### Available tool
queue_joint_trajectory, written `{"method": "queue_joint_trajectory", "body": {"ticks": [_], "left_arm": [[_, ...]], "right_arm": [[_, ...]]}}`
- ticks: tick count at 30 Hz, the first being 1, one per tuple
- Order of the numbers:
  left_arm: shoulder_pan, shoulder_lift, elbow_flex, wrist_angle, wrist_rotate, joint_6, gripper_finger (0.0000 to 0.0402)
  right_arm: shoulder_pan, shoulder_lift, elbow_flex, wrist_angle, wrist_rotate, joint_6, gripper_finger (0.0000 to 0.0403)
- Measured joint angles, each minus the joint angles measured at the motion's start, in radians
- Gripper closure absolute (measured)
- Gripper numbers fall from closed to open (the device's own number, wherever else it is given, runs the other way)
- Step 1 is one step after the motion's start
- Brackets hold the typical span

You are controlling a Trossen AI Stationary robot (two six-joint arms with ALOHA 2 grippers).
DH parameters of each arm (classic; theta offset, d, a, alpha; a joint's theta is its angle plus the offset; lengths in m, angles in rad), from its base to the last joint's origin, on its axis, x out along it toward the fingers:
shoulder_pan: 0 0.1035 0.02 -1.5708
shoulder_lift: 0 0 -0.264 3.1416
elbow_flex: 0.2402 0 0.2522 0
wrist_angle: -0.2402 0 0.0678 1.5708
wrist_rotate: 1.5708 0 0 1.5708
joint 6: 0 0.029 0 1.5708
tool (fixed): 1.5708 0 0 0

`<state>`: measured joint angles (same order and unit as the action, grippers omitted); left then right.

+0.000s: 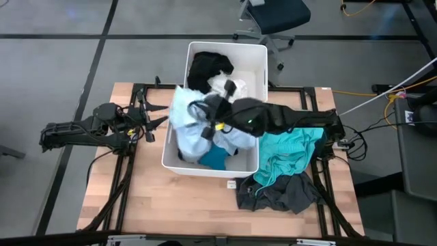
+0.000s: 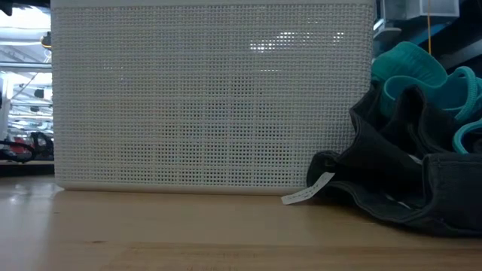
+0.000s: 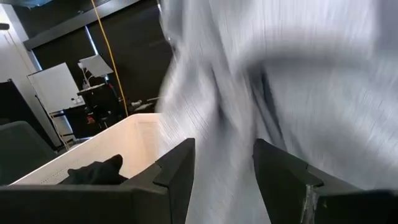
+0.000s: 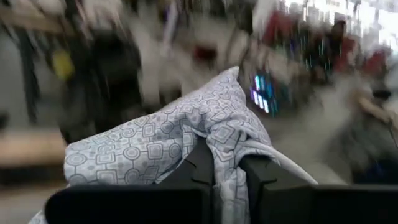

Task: Sort clothes
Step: Put the white patterned shirt into the bottom white bin

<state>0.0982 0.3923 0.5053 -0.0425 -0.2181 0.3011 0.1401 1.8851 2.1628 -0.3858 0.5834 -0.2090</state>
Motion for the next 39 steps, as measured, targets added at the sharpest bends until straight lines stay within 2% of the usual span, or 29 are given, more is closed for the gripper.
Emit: {"method": "queue_joint_trajectory", "body": {"ticks": [6, 10, 15, 19, 27, 30, 35, 39], "left_arm": [[0.000, 0.000, 0.000, 0.001, 0.000, -0.004, 0.0251], [0.000, 0.000, 0.000, 0.002, 0.000, -0.005, 0.0251], [0.000, 0.000, 0.000, 0.001, 0.000, -0.006, 0.0251], [0.000, 0.000, 0.000, 0.002, 0.000, -0.006, 0.0251], [0.000, 0.000, 0.000, 0.002, 0.000, -0.006, 0.0251], [0.000, 0.000, 0.000, 0.001, 0.000, -0.006, 0.0251], [0.000, 0.000, 0.000, 0.000, 0.000, -0.006, 0.0251], [0.000, 0.000, 0.000, 0.000, 0.000, -0.006, 0.0251]], "right_arm": [[-0.003, 0.018, -0.007, -0.414, 0.093, 0.248, 0.0370], [-0.004, 0.029, -0.088, -0.536, 0.106, 0.364, 0.0370], [-0.003, 0.029, -0.264, -0.509, 0.078, 0.443, 0.0370], [-0.017, 0.029, -0.398, -0.414, 0.073, 0.448, 0.0370], [-0.054, 0.029, -0.557, -0.199, -0.064, 0.456, 0.0367], [-0.068, 0.029, -0.561, -0.182, -0.086, 0.513, 0.0343], [-0.078, 0.027, -0.555, -0.195, -0.132, 0.532, 0.0257], [-0.069, 0.023, -0.477, -0.257, -0.166, 0.504, 0.0190]]}}
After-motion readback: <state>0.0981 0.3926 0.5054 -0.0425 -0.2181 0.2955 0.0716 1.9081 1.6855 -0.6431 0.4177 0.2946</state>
